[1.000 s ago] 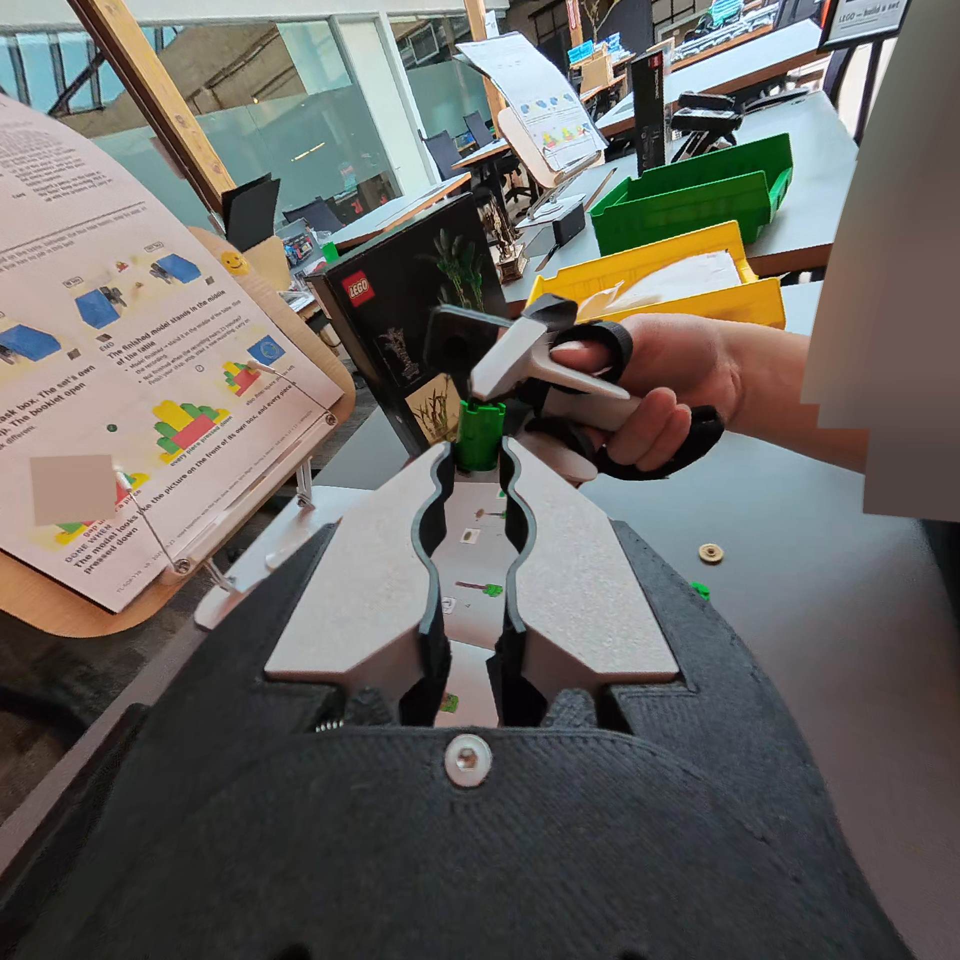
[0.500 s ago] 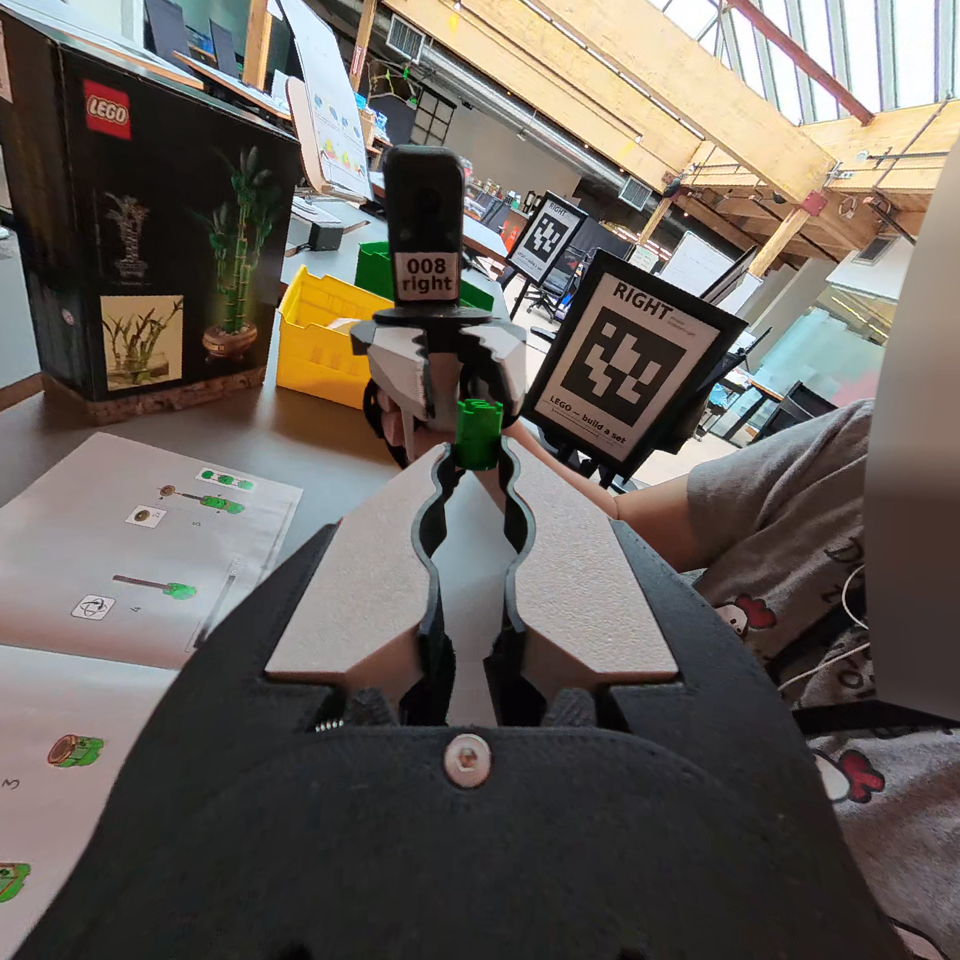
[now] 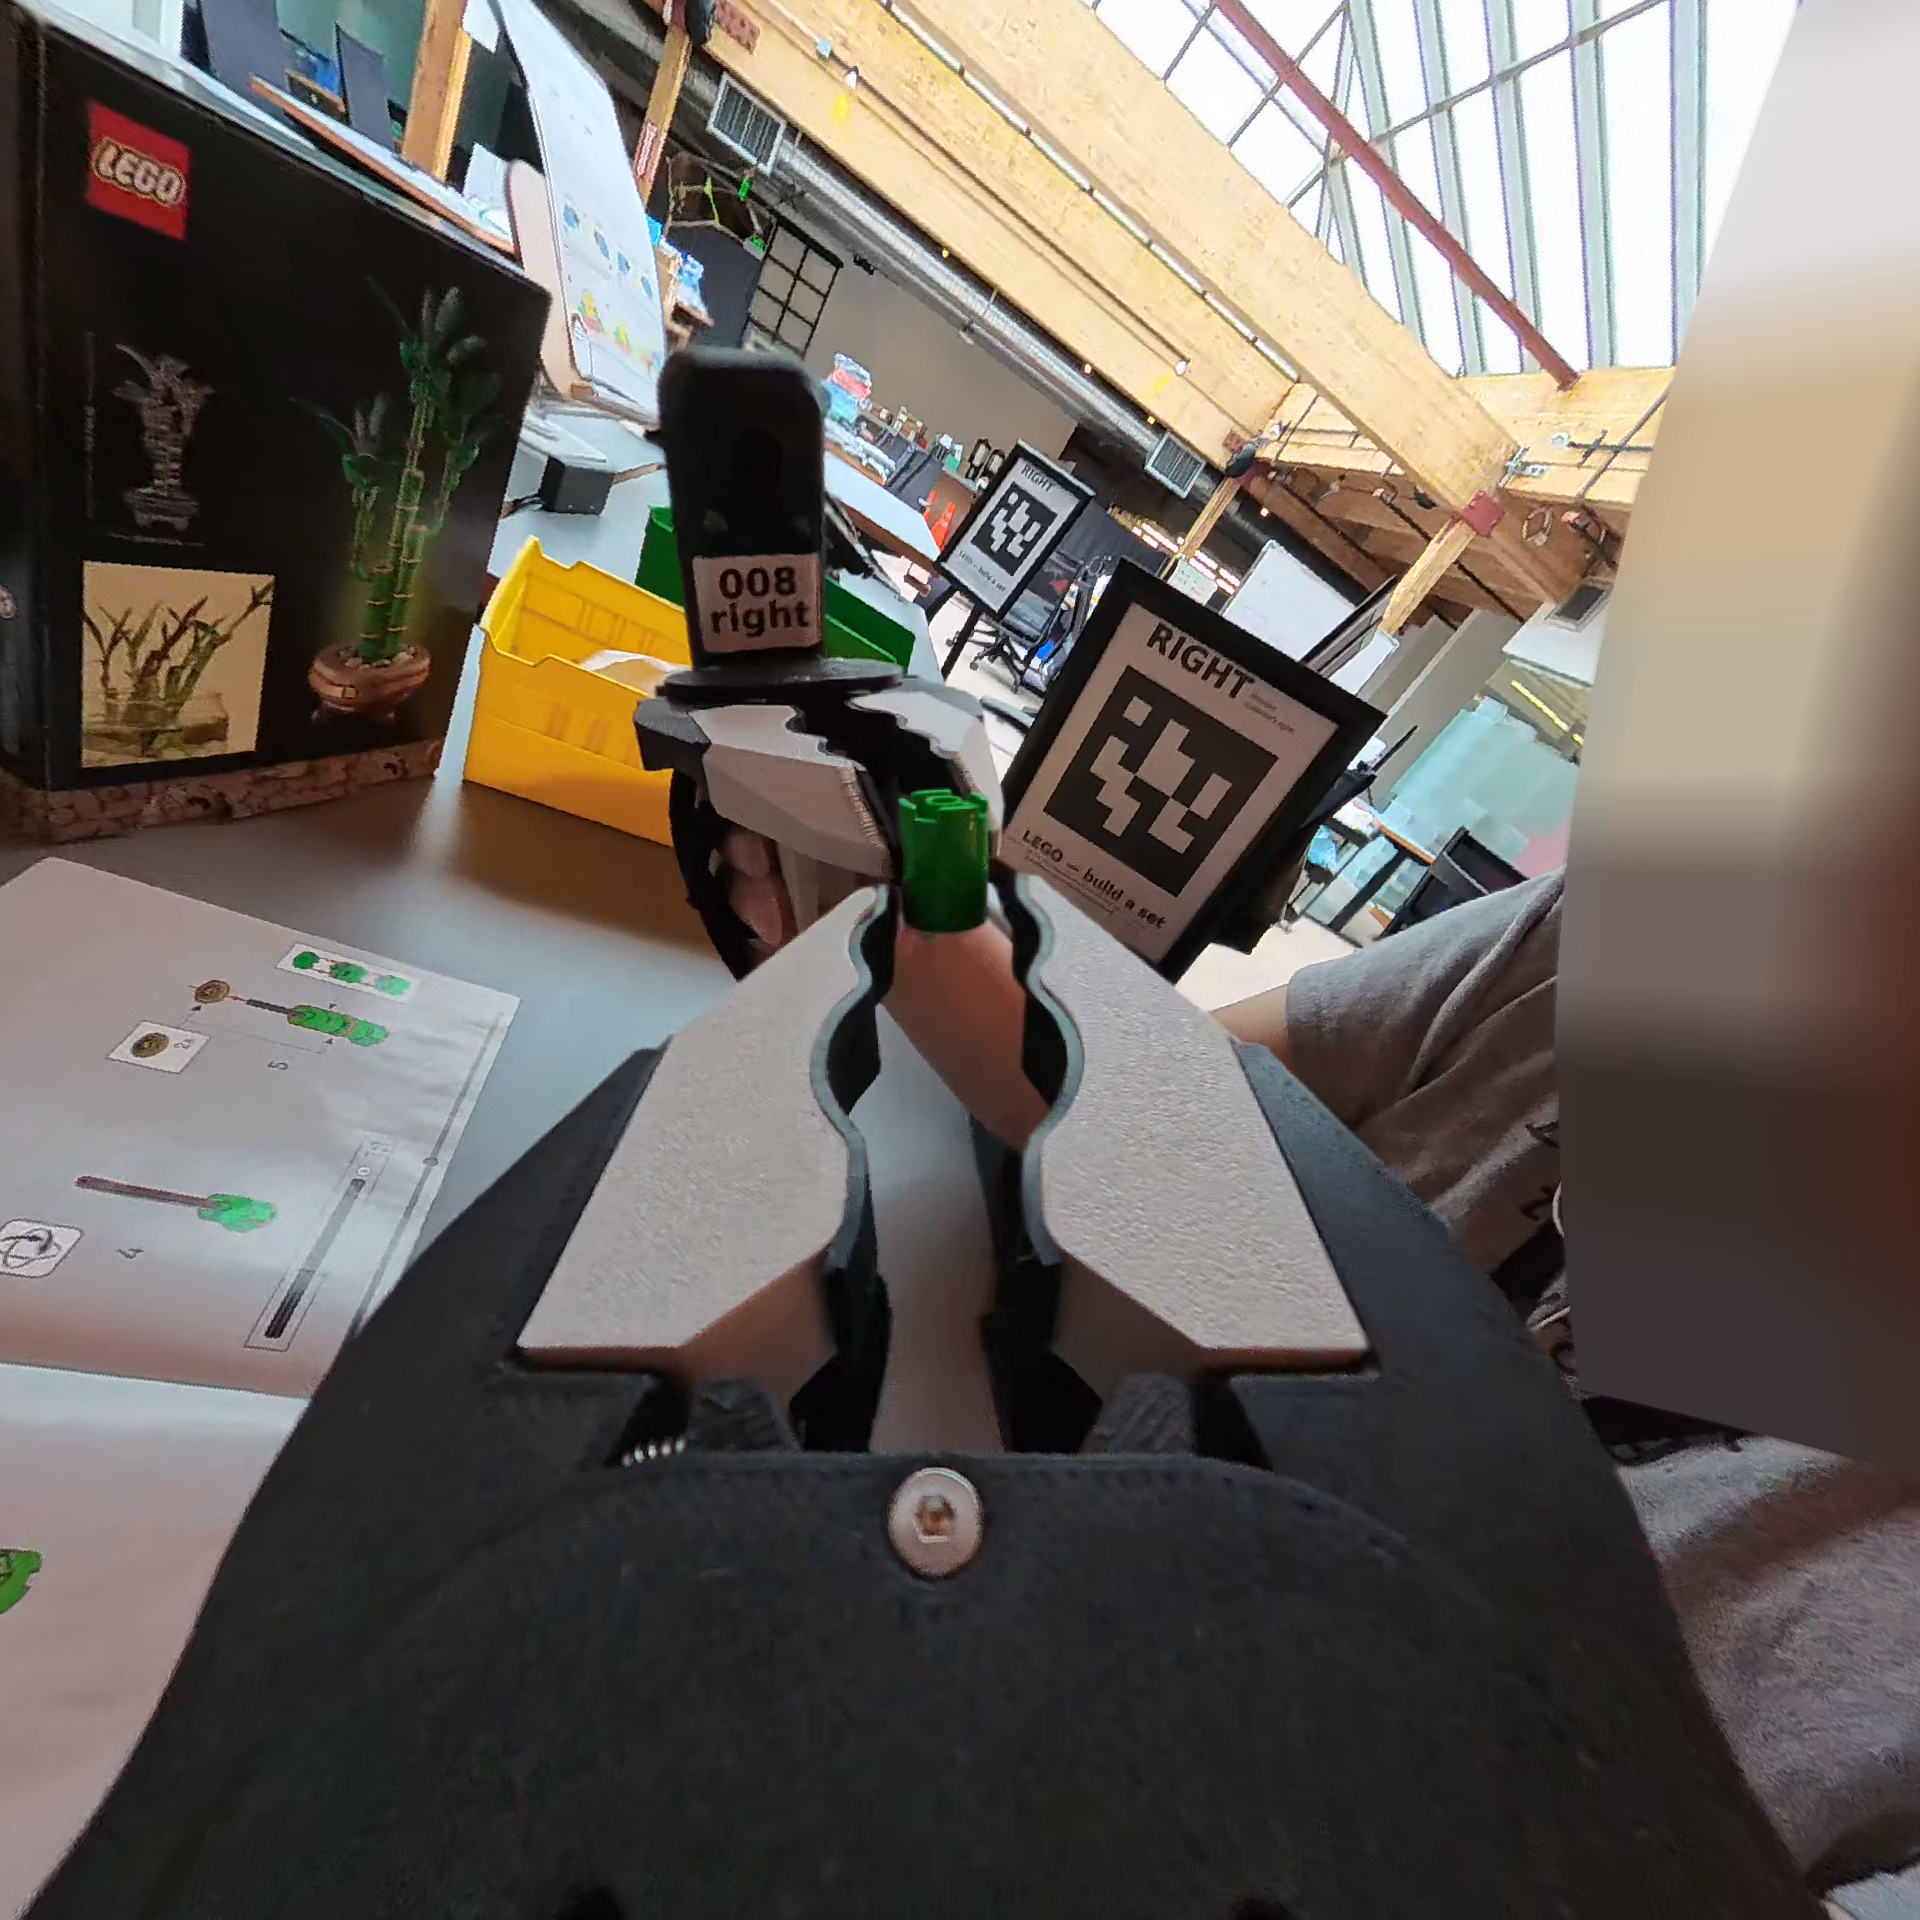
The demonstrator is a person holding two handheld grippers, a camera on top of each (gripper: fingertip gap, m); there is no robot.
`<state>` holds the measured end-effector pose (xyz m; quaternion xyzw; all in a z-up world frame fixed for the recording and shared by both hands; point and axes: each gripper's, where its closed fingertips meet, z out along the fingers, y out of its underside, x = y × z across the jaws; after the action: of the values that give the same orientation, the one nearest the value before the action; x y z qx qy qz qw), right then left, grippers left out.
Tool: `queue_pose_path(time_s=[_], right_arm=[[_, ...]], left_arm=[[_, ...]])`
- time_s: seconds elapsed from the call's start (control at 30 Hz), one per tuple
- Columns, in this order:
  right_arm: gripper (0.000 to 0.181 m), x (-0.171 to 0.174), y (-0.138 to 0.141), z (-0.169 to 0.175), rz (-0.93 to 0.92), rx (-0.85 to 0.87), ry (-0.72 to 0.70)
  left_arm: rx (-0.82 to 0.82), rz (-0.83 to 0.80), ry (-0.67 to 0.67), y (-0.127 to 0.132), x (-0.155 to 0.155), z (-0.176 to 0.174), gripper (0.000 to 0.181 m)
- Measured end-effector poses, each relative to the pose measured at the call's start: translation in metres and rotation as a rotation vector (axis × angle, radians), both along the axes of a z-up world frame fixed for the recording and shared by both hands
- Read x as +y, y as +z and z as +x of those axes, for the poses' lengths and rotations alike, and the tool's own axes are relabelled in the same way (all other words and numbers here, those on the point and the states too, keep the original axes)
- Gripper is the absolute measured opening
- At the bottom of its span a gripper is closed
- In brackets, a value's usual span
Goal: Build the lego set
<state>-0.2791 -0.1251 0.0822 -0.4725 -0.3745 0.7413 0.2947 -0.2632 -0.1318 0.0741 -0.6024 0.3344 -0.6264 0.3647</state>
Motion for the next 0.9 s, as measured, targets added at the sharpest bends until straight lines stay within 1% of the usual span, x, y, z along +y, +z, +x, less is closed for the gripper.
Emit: queue_pose_path(time_s=[0.03,0.1,0.2,0.27,0.37,0.43,0.47,0.53,0.6,0.67,0.7,0.77,0.83,0.9], right_arm=[[0.013,0.001,0.003,0.002,-0.025,0.02,0.011],[0.013,0.006,0.006,0.007,-0.065,0.041,0.007],[0.013,0.013,0.009,0.017,-0.077,0.037,-0.022],[0.013,0.02,0.016,0.03,-0.064,0.043,-0.068],[0.014,0.032,0.025,0.058,0.001,0.02,-0.196],[0.014,0.043,0.029,0.081,0.051,-0.01,-0.313],[0.014,0.05,0.029,0.092,0.082,-0.036,-0.383],[0.014,0.059,0.029,0.112,0.132,-0.068,-0.483],[0.014,0.063,0.031,0.127,0.123,-0.054,-0.508],[0.014,0.07,0.029,0.134,0.081,-0.048,-0.523],[0.014,0.073,0.027,0.135,0.067,-0.053,-0.525],[0.014,0.074,0.024,0.132,0.058,-0.058,-0.517],[0.014,0.071,0.026,0.127,0.057,-0.048,-0.497],[0.014,0.066,0.028,0.124,0.069,-0.046,-0.481]], left_arm=[[-0.013,-0.004,0.019,0.003,0.003,-0.004,0.028],[-0.011,0.006,0.088,0.005,0.011,-0.017,0.035],[0.058,0.035,0.24,0.004,0.023,-0.046,0.036],[0.119,0.064,0.348,0.005,0.026,-0.068,0.036],[0.282,0.13,0.559,-0.001,0.027,-0.104,0.037],[0.342,0.179,0.659,-0.008,0.018,-0.119,0.037],[0.356,0.196,0.69,-0.015,0.011,-0.124,0.037],[0.402,0.233,0.724,-0.044,-0.002,-0.133,0.034],[0.488,0.221,0.741,-0.089,-0.013,-0.142,0.034],[0.585,0.165,0.708,-0.136,-0.024,-0.144,0.038],[0.618,0.152,0.686,-0.153,-0.028,-0.141,0.039],[0.67,0.169,0.668,-0.175,-0.029,-0.134,0.04],[0.71,0.203,0.648,-0.187,-0.024,-0.127,0.039],[0.761,0.193,0.604,-0.201,-0.02,-0.124,0.039]])
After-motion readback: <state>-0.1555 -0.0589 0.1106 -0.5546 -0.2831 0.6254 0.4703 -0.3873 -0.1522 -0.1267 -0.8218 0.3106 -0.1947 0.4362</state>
